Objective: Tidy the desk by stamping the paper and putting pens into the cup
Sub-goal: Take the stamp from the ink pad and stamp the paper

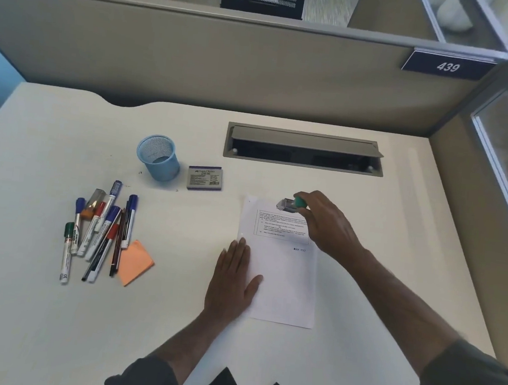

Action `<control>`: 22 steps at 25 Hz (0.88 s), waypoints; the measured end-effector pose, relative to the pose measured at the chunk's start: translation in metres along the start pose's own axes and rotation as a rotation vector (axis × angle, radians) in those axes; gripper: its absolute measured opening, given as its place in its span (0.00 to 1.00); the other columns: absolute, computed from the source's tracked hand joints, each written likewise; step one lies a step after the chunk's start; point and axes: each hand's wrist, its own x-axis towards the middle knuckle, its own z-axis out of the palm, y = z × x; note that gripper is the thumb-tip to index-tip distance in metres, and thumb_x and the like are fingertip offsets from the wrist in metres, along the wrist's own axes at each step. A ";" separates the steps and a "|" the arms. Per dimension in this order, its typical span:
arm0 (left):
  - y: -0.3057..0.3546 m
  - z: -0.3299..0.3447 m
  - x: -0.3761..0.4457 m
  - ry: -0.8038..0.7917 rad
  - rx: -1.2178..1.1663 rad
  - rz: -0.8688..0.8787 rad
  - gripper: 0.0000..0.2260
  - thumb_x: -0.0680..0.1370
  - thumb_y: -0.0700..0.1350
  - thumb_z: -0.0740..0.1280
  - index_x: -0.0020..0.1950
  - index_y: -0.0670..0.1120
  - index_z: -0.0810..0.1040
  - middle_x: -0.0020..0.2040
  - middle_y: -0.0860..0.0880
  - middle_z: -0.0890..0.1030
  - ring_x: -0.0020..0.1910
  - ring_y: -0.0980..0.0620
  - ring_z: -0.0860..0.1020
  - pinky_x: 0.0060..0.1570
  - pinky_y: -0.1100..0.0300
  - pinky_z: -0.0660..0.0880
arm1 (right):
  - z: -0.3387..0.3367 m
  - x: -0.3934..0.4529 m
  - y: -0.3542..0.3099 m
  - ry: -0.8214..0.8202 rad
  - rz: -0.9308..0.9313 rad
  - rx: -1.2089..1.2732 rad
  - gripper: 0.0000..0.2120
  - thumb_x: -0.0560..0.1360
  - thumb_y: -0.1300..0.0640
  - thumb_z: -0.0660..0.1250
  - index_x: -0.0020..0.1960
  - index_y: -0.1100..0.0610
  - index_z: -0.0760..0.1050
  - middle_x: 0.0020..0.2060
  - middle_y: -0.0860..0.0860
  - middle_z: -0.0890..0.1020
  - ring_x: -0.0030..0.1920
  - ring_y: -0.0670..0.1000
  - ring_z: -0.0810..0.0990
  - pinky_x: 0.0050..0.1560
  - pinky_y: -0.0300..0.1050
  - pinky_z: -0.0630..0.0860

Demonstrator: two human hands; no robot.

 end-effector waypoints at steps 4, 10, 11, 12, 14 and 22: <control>-0.006 0.000 -0.001 0.049 -0.101 0.027 0.30 0.84 0.58 0.56 0.80 0.40 0.60 0.82 0.45 0.54 0.82 0.48 0.51 0.78 0.47 0.56 | 0.004 0.015 -0.002 0.043 -0.005 0.056 0.15 0.77 0.60 0.69 0.63 0.56 0.78 0.50 0.51 0.82 0.41 0.48 0.75 0.41 0.47 0.78; -0.037 -0.011 0.002 0.124 -0.087 -0.053 0.26 0.85 0.53 0.51 0.79 0.40 0.62 0.81 0.45 0.57 0.81 0.47 0.53 0.77 0.44 0.58 | 0.019 0.046 -0.022 0.072 -0.019 0.106 0.12 0.74 0.59 0.72 0.58 0.54 0.82 0.46 0.49 0.83 0.34 0.49 0.76 0.38 0.46 0.77; -0.046 -0.013 0.004 0.125 -0.078 -0.068 0.25 0.85 0.51 0.50 0.79 0.41 0.62 0.82 0.45 0.57 0.81 0.47 0.53 0.77 0.43 0.59 | 0.024 0.051 -0.026 0.076 -0.021 0.107 0.11 0.74 0.58 0.72 0.57 0.54 0.82 0.46 0.49 0.83 0.34 0.49 0.76 0.38 0.47 0.77; -0.054 -0.015 0.006 0.125 -0.069 -0.082 0.24 0.85 0.50 0.49 0.79 0.41 0.61 0.82 0.45 0.56 0.81 0.47 0.53 0.76 0.43 0.59 | 0.030 0.056 -0.030 0.080 -0.019 0.109 0.11 0.74 0.58 0.72 0.57 0.53 0.82 0.46 0.48 0.83 0.33 0.49 0.76 0.38 0.47 0.77; -0.068 -0.018 0.011 0.126 -0.040 -0.107 0.24 0.85 0.49 0.49 0.79 0.41 0.61 0.82 0.45 0.56 0.81 0.46 0.53 0.77 0.43 0.59 | 0.042 0.068 -0.037 0.086 -0.012 0.116 0.11 0.75 0.57 0.71 0.56 0.53 0.82 0.47 0.48 0.83 0.33 0.49 0.76 0.39 0.47 0.78; -0.079 -0.022 0.016 0.126 0.000 -0.130 0.24 0.86 0.48 0.53 0.80 0.41 0.58 0.82 0.44 0.56 0.81 0.46 0.52 0.78 0.46 0.57 | 0.104 0.106 -0.070 0.096 0.037 0.056 0.15 0.76 0.55 0.70 0.63 0.53 0.79 0.55 0.51 0.82 0.47 0.50 0.80 0.44 0.46 0.80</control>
